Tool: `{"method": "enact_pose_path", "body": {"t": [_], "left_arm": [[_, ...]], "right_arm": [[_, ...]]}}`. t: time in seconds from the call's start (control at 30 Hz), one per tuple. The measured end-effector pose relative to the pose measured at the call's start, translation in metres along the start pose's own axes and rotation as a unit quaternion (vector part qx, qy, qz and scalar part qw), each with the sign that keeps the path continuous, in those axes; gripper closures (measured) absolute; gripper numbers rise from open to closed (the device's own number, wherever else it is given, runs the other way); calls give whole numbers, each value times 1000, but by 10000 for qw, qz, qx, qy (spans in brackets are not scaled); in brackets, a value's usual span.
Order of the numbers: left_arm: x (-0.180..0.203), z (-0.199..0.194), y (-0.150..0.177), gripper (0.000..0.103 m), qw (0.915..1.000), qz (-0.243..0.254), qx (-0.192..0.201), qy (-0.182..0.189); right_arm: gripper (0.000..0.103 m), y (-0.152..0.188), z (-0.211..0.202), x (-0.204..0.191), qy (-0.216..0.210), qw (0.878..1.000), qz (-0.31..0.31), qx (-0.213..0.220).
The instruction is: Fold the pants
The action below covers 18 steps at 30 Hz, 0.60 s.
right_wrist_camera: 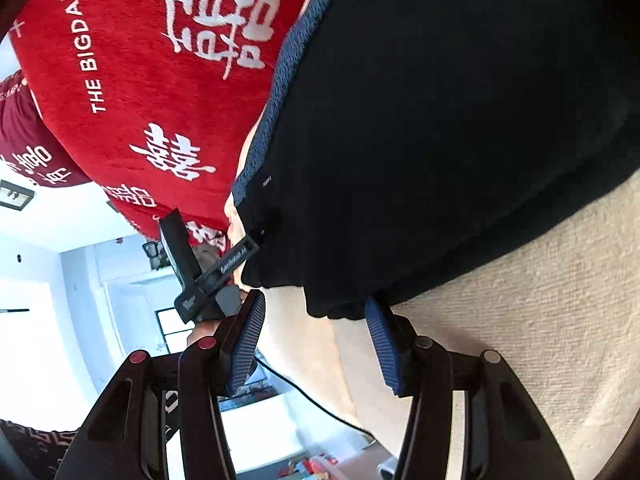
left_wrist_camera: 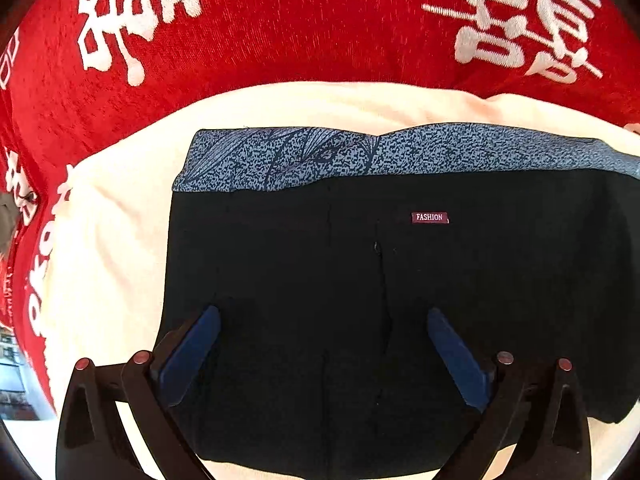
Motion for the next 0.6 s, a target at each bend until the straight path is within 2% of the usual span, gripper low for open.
{"method": "enact_pose_path", "body": {"t": [0.07,0.1,0.17,0.27,0.3,0.33,0.43,0.47,0.5,0.53,0.57,0.6], "left_arm": [[-2,0,4,0,10000,12,52,42],[-3,1,7,0,10000,24,50,65],[-12,7,14,0,9999,82,30,114],[-6,-1,15,0,9997,163,71,168],[-6,0,16,0,9996,210,108,149],[-11,0,11,0,9996,223,124,129],[-12,0,7,0,9997,216,4,70],[-11,-2,6,0,9998,185,-107,36],[-10,-7,6,0,9997,159,-211,-12],[-8,-12,6,0,9995,149,-284,-48],[-1,-20,5,0,9995,151,-260,33],[8,-29,3,0,9996,168,-181,134]], "right_arm": [[46,-12,-2,-2,-82,9997,192,141],[56,-19,-5,0,-38,9996,248,162],[94,-26,-8,4,438,9985,244,242],[94,-14,-14,-1,845,9957,-69,381],[95,-6,-14,6,1110,9929,-105,410],[95,-2,-12,16,1193,9921,-1,392],[95,0,-15,29,928,9943,406,338],[87,1,-20,27,1066,9936,286,254],[72,3,-27,26,1290,9913,157,210],[61,4,-41,24,1734,9845,-140,204],[57,2,-55,20,1946,9796,-408,305],[57,-1,-70,13,2123,9736,-709,441]]}}
Point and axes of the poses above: each gripper's, at about its wrist camera, not at the fingertips, and z roughly the way its jaws point, x to its right, y to its underside, the point moved 8 cm from there along z, roughly the way its jaws point, and after that the axes turned 5 degrees about z, right-handed, at the moved point
